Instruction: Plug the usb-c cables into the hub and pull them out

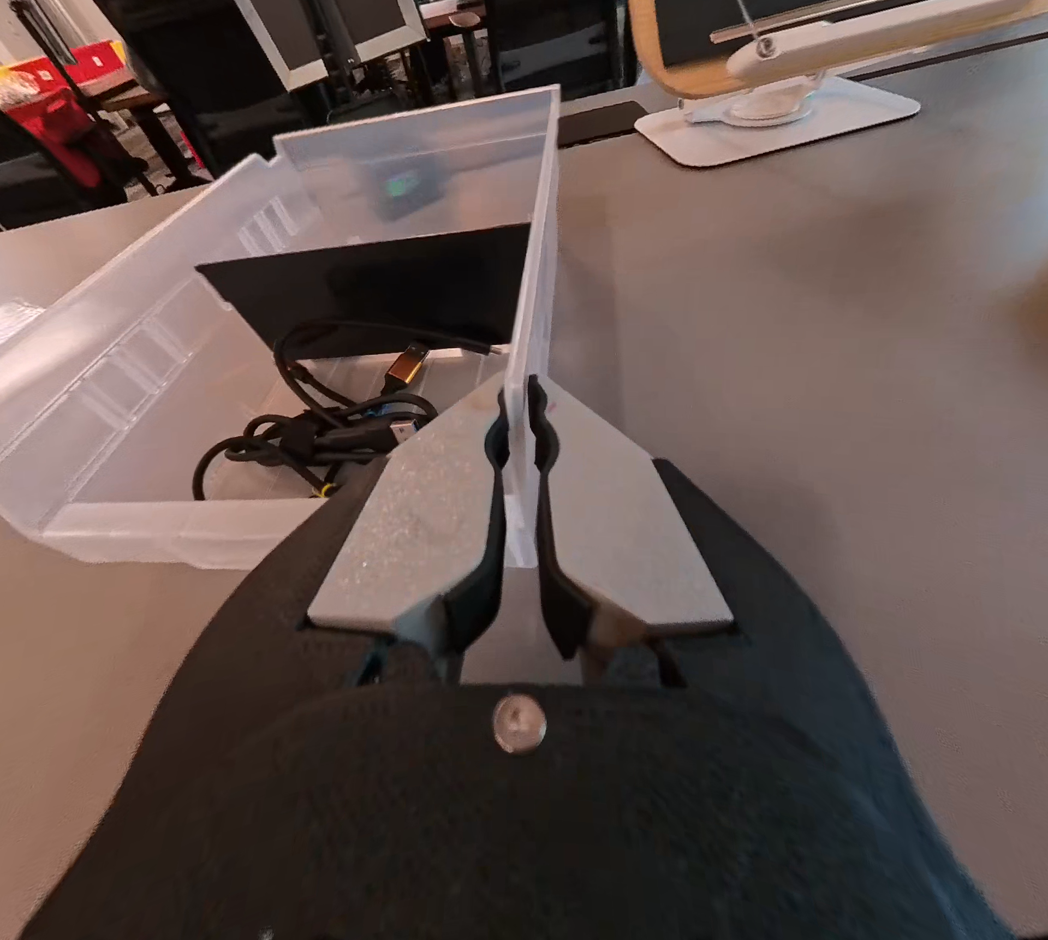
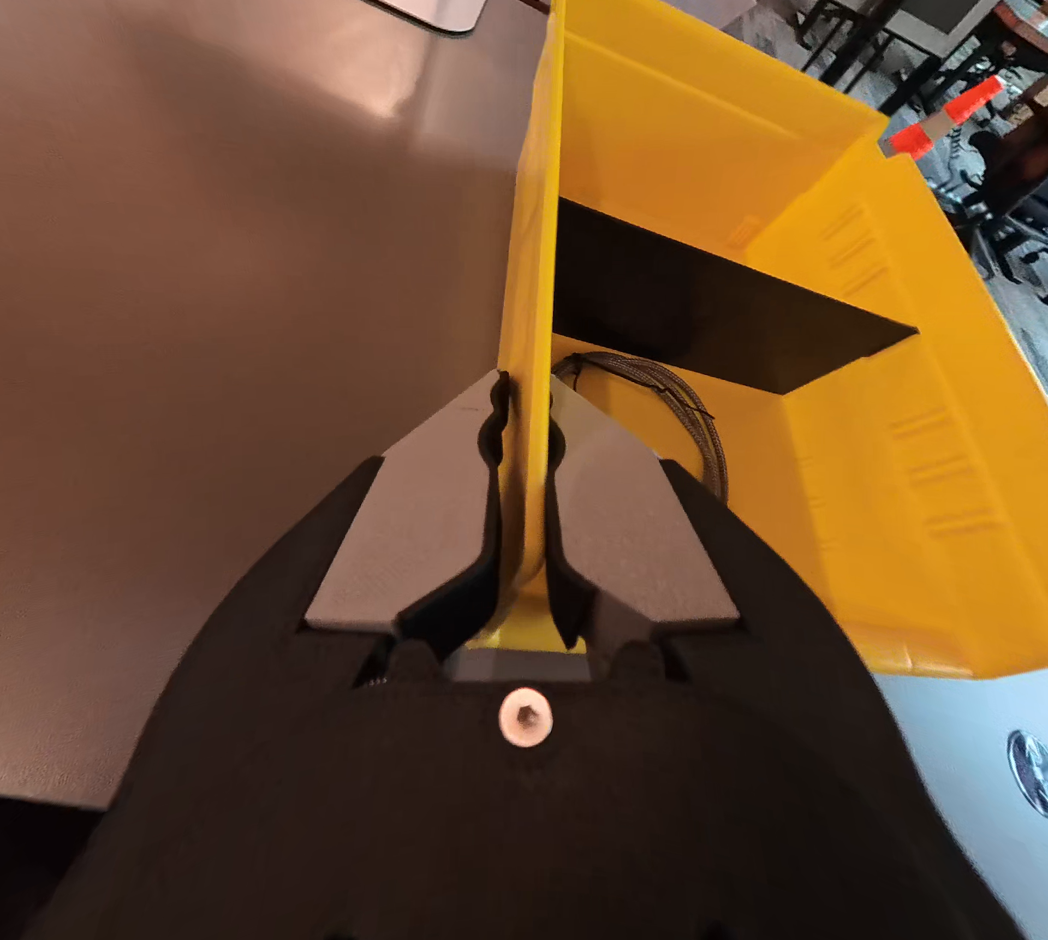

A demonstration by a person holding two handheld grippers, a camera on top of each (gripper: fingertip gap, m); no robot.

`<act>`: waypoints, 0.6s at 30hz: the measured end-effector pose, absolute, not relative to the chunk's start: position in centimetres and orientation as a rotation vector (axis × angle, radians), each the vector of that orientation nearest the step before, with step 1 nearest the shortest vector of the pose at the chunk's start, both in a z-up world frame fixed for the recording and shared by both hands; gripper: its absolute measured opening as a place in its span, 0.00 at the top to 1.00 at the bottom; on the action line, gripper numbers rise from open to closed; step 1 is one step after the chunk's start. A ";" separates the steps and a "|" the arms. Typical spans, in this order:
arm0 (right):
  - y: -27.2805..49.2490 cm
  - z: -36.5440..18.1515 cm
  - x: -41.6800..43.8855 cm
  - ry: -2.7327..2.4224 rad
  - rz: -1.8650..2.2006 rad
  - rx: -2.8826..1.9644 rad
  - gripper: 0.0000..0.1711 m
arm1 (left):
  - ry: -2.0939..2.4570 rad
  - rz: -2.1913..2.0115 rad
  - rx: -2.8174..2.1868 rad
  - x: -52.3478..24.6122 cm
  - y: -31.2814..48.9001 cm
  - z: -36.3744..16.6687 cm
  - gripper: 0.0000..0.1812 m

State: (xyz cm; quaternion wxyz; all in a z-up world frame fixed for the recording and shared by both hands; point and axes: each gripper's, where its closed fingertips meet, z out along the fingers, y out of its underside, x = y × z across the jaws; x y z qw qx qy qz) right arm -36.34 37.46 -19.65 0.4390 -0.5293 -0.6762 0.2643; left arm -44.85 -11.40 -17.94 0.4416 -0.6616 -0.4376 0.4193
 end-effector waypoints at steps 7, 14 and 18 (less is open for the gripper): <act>38.1 -17.5 -37.7 -1.640 0.685 -1.379 0.80 | -0.937 0.968 -1.626 -42.8 -8.5 -15.9 0.87; 26.6 -7.7 -35.1 -1.732 1.372 -1.141 0.74 | -0.706 0.917 -1.704 -40.7 -10.0 -9.8 0.85; 20.0 -9.2 -38.2 -1.998 1.507 -1.074 0.62 | -0.719 0.910 -1.856 -46.4 -11.5 -7.3 0.65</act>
